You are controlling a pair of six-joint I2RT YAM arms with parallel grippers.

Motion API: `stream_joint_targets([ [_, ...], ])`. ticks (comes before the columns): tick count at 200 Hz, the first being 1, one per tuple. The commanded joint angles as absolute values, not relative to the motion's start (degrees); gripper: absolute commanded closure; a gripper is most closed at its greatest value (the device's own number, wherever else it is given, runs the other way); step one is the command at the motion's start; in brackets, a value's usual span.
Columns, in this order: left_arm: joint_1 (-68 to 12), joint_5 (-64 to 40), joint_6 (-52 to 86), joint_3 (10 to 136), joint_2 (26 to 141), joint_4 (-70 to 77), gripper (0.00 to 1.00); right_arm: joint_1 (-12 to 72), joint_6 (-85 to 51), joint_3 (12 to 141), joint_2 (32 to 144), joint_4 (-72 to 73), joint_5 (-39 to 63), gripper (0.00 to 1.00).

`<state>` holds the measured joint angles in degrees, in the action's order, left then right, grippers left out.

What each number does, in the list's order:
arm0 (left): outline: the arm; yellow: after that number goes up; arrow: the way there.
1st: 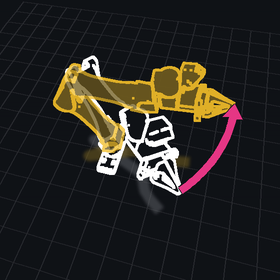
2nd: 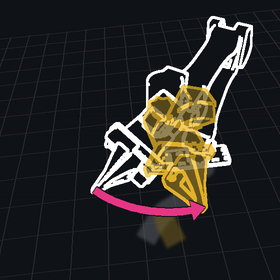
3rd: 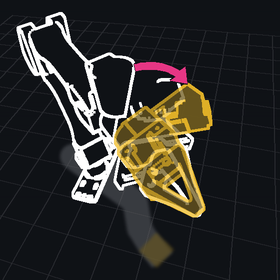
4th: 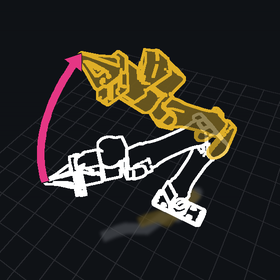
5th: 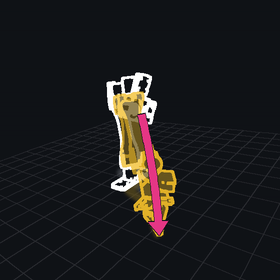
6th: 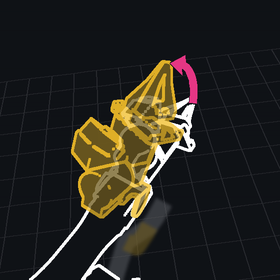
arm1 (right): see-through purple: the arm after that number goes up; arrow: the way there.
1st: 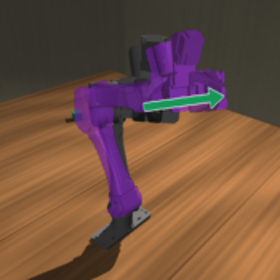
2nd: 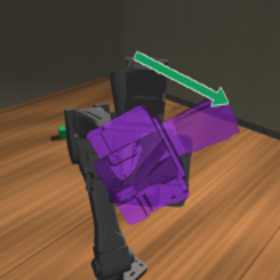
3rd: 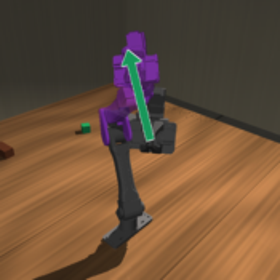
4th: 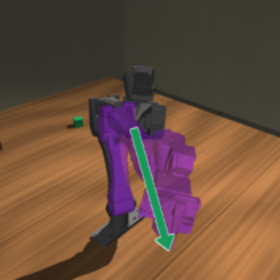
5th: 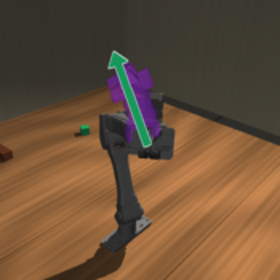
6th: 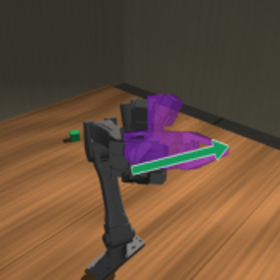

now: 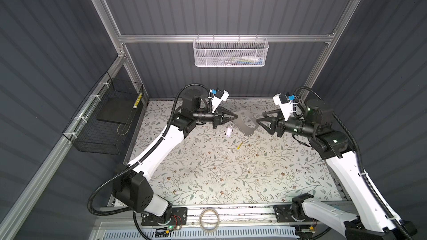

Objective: Attach keys to a key ring
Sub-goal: Pass the keyring.

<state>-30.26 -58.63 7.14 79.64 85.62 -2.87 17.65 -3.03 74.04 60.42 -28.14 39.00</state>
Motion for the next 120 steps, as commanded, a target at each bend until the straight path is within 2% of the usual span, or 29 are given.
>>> stream_joint_targets([
  [1,-29.88,-62.42,8.37,78.5,83.94,-0.26,1.0,17.36,-4.17,73.47,61.2,-27.11,44.37,0.4],
  [53,-29.6,-63.64,10.49,77.39,83.67,2.78,1.0,17.38,-4.09,73.07,61.86,-27.09,45.94,0.39],
  [120,-29.53,-65.89,12.8,76.07,82.49,6.39,1.0,17.41,-4.37,72.08,63.8,-26.37,46.25,0.44],
])
